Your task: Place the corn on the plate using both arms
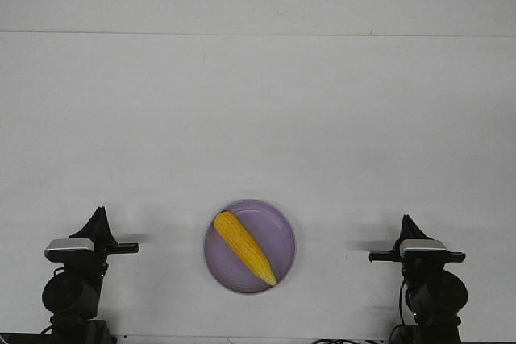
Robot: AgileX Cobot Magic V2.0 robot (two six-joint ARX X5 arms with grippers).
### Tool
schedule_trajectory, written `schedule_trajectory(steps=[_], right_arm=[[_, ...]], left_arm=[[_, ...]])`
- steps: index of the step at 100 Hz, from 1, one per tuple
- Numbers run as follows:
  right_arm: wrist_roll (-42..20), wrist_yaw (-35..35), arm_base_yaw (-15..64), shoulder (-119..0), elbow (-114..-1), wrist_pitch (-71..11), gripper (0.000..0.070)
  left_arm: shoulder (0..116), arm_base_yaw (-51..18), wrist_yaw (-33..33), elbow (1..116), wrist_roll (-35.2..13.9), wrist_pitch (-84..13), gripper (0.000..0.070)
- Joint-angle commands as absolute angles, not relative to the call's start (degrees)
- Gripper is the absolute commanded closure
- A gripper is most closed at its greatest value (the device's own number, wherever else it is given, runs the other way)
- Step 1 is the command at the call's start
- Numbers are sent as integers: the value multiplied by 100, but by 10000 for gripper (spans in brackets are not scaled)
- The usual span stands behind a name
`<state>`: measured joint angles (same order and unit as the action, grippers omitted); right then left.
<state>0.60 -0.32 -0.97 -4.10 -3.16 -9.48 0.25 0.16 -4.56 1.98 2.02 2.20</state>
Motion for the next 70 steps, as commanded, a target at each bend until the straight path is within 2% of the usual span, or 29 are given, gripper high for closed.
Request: schedule_trajectory(steps=[1, 13, 70], right_arm=[[54, -49, -97, -281, -211, -810, 687], [-67, -25, -104, 14, -71, -714, 687], [-60, -8, -110, -5, -73, -598, 687]], left_arm=[[16, 32, -451, 80, 235, 274, 685], [16, 30, -451, 80, 237, 274, 685], [16, 32, -451, 80, 235, 276, 685]])
